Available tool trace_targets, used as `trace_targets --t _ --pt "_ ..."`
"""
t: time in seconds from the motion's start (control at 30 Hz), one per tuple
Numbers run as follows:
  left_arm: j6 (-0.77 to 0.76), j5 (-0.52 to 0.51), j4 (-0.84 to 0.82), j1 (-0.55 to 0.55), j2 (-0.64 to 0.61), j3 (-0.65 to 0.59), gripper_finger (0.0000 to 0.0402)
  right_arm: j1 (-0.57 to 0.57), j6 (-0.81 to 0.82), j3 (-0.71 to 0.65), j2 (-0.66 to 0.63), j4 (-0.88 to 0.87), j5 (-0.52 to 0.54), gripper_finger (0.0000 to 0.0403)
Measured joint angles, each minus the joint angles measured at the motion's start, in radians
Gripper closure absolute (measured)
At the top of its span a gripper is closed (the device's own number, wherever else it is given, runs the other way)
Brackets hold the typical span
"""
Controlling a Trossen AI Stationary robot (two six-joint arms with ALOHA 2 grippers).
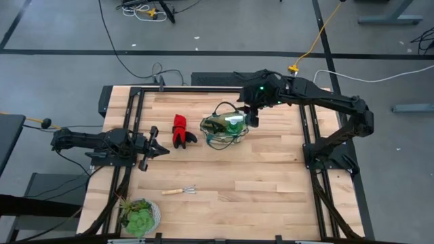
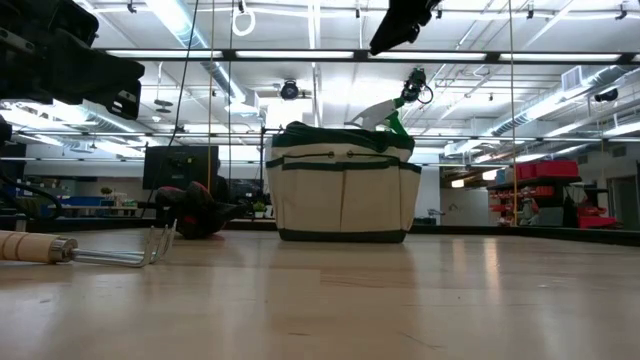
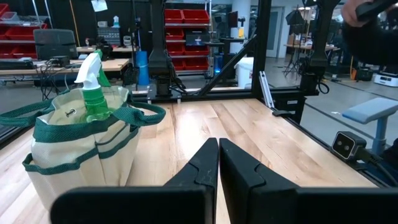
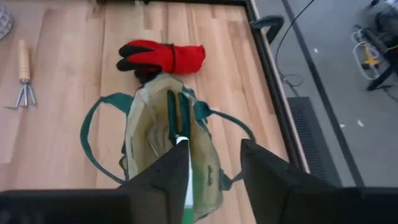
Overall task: Pick & Place Garden tools in Gardening bag
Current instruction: Put the brown hand rake into the gardening bag
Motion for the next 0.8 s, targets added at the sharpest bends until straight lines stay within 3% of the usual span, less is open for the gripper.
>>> trace_targets --t 0.4,0.8 --pt "0.0 0.0 0.0 0.0 0.0 0.0 0.0381 0.0 0.017 0.0 -0.126 -0.022 0.009 0.0396" --pt "0.0 0.0 0.0 0.0 0.0 0.0 0.0381 0.019 0.057 0.0 -0.177 -0.036 0.05 0.0401"
